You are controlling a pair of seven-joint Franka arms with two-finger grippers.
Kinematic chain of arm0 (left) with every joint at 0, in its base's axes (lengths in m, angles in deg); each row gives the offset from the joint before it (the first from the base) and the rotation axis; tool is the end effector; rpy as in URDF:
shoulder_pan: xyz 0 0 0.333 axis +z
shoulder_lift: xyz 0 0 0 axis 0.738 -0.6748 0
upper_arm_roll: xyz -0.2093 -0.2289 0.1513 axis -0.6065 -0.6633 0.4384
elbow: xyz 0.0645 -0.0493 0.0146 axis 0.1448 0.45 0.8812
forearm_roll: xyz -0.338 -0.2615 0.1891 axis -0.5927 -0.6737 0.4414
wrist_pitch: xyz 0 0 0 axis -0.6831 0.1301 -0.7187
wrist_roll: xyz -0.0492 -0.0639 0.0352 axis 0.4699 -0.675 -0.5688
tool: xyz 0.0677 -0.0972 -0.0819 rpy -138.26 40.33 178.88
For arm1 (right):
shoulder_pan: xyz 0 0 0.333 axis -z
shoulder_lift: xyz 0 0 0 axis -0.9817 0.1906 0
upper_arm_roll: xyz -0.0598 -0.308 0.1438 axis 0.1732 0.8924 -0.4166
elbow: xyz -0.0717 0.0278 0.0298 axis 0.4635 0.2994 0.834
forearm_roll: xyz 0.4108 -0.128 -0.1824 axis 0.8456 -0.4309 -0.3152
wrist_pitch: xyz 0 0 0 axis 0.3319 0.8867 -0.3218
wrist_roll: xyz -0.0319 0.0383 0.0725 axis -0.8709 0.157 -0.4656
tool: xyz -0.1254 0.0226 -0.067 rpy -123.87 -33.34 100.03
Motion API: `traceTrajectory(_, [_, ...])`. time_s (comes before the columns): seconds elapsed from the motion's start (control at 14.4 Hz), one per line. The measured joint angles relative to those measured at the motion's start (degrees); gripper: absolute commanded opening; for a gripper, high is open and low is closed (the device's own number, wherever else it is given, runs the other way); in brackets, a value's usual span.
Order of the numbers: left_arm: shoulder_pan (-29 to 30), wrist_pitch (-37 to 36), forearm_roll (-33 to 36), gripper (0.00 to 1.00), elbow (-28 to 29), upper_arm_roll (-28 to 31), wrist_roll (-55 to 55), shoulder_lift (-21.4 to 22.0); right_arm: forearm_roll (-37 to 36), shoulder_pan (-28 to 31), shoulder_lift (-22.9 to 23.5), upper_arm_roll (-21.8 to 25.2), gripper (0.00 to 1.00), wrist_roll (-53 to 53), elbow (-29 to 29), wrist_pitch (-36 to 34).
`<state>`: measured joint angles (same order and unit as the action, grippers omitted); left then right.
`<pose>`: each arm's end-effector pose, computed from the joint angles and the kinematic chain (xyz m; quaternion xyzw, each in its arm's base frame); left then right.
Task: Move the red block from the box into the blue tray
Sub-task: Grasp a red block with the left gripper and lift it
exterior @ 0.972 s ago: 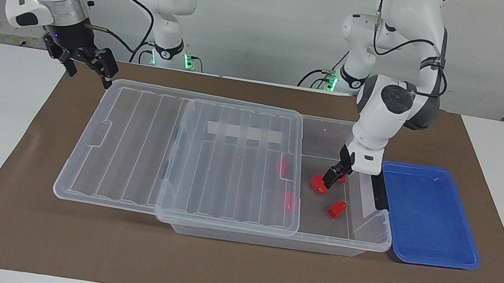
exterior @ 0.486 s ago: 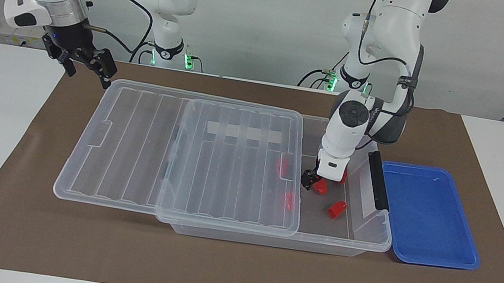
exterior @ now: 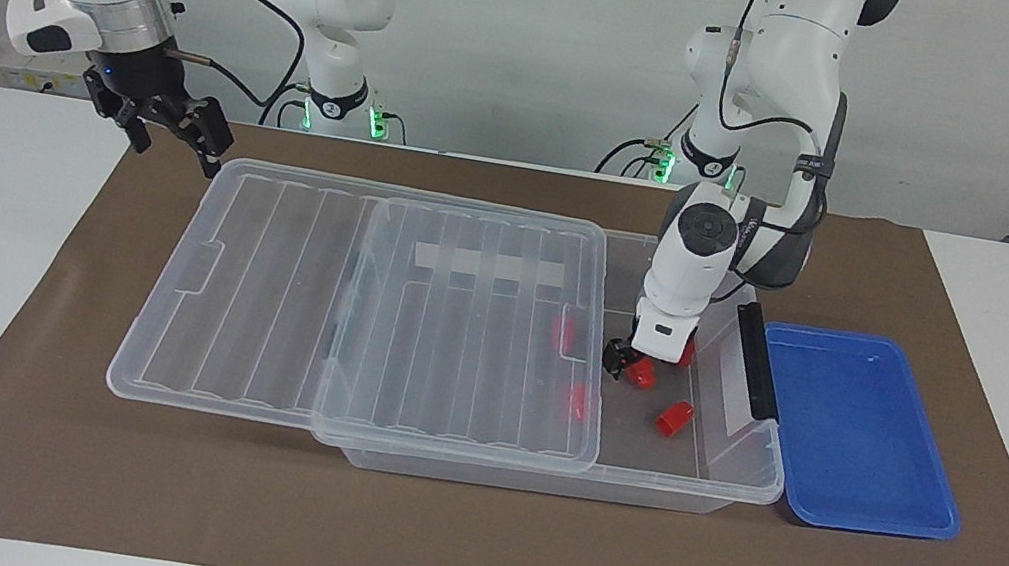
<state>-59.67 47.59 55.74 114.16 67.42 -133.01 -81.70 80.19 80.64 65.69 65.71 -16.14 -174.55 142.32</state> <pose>0.6149 -0.2576 0.2447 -0.9784 -0.2054 -0.0198 0.0128 0.6396 -0.0114 0.6121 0.9913 -0.1295 0.0222 0.0072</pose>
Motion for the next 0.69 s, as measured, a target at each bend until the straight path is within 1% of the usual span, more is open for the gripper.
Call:
traceTrajectory(0.21, [0.3, -1.1, 0.0, 0.0, -0.2, 0.1, 0.4, 0.0, 0.0, 0.0, 0.0, 0.0, 1.0, 0.0, 0.0, 0.0])
traceTrajectory(0.35, [0.7, -4.7, -0.1, 0.0, -2.0, 0.1, 0.4, 0.3, 0.0, 0.0, 0.0, 0.0, 1.0, 0.0, 0.0, 0.0])
traceTrajectory(0.49, [1.8, -13.6, -1.8, 0.0, -7.5, 0.2, 0.4, 0.8, 0.0, 0.0, 0.0, 0.0, 1.0, 0.0, 0.0, 0.0])
traceTrajectory(0.69, [4.0, -30.9, -5.7, 0.0, -21.2, 0.4, 0.4, 1.9, 0.0, 0.0, 0.0, 0.0, 1.0, 0.0, 0.0, 0.0])
